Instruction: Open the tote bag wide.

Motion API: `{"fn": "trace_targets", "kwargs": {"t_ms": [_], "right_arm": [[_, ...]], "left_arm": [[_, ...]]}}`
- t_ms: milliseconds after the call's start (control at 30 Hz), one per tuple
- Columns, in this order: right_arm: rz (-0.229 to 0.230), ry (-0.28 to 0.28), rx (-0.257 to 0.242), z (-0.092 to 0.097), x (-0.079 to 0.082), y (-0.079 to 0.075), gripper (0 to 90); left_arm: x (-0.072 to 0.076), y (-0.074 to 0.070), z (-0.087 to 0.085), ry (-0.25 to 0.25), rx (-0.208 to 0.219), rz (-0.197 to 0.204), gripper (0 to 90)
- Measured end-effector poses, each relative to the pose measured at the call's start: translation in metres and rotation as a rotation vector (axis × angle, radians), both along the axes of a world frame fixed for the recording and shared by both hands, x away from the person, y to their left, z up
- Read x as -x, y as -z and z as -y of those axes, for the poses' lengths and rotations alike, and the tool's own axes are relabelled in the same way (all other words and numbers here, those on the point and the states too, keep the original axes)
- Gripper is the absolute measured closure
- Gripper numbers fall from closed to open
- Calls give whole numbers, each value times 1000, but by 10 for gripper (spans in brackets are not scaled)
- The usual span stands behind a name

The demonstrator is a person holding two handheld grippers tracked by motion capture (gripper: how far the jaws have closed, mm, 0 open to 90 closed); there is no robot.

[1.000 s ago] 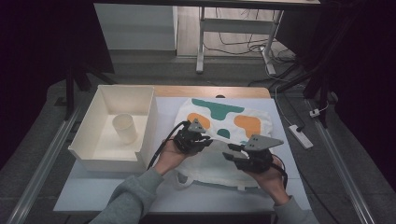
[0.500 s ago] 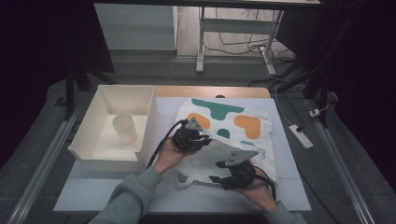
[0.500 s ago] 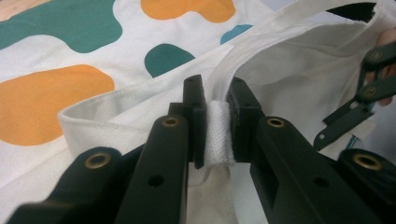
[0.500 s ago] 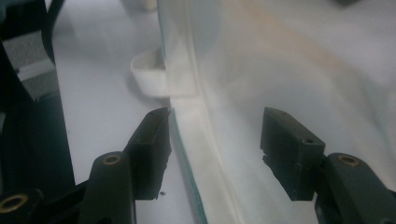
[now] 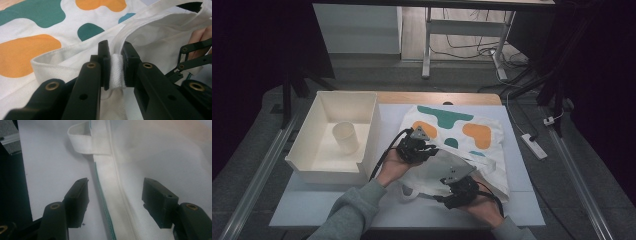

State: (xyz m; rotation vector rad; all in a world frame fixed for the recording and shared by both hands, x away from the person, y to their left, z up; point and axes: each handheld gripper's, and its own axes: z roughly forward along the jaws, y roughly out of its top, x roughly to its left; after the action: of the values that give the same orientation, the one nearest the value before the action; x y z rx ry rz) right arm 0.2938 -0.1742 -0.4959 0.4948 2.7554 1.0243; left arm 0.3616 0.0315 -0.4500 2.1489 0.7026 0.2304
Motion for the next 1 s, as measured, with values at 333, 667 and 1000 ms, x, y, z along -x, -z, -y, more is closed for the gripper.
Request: {"fn": "trace_targets", "kwargs": {"t_ms": [333,667,1000], "right_arm": [[20,-29,61,-8,2,7,355],[59,-21,138,-9,-1,15,359],[75,-1,156,-6,-5,18,377]], "left_arm": [[0,1,0,0,-3,-3,789],[-1,2,0,1,0,-9,789],[-1,3,0,2,-2,-11,789]]}}
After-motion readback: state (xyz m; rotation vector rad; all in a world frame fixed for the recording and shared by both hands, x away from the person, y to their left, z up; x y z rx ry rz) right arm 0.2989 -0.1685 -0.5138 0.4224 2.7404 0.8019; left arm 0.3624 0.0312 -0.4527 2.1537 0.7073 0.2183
